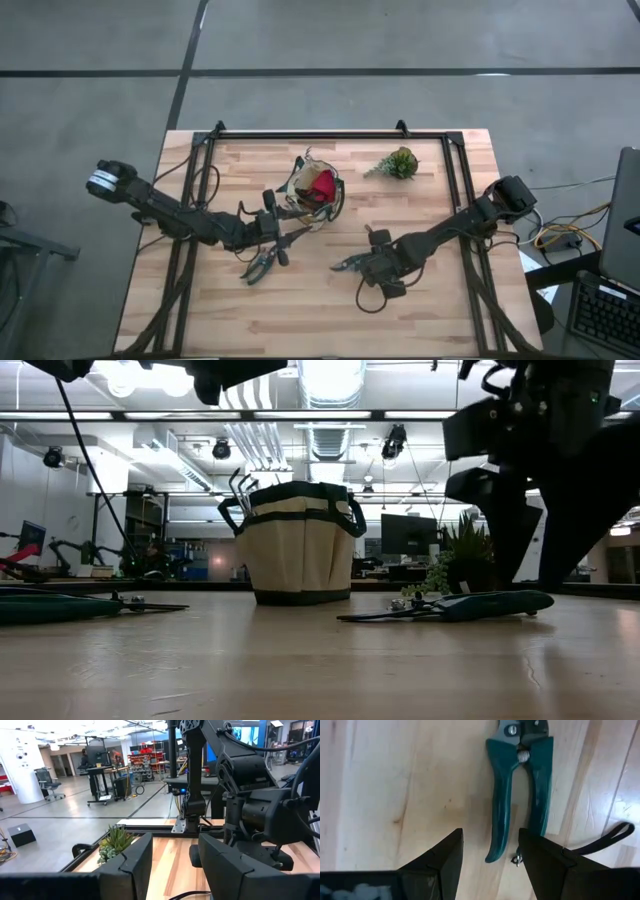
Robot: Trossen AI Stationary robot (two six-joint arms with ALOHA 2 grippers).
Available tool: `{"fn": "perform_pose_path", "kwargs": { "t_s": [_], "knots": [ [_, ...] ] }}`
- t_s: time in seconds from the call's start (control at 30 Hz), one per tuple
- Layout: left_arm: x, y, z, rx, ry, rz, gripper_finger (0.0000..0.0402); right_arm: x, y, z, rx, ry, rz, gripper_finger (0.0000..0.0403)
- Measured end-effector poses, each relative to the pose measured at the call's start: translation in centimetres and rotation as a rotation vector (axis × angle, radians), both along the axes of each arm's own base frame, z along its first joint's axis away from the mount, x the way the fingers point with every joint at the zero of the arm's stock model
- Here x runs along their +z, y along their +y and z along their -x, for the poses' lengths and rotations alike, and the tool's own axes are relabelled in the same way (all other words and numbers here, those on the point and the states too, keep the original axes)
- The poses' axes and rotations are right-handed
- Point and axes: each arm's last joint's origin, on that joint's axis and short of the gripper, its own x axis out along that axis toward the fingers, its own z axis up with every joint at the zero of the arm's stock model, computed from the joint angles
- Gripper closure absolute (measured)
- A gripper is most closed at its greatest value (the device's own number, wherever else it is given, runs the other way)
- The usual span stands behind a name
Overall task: Pick & Place Garden tools in Gardening bag
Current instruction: Put the right shear scissors into the gardening bag
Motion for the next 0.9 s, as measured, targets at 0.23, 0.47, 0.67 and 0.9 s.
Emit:
{"fn": "perform_pose_path", "kwargs": {
  "t_s": [0.23, 0.47, 0.67, 0.9],
  "knots": [
    [-0.1, 0.0, 0.0, 0.001, 0.004, -0.002, 0.0238, -1.4, -0.3, 0.5, -0.019, -0.01, -0.009, 0.0216],
    [-0.1, 0.0, 0.0, 0.0, 0.004, 0.002, 0.0238, -2.3, -0.6, 0.5, -0.016, -0.057, -0.028, 0.023],
    [-0.1, 0.0, 0.0, 0.001, 0.007, 0.002, 0.0238, -2.6, -1.2, 0.5, -0.019, -0.05, -0.024, 0.0277],
    [-0.3, 0.0, 0.0, -0.003, 0.007, 0.051, 0.0238, -2.5, -1.2, 0.4, 0.044, -0.047, -0.003, 0.0358]
  ]
}}
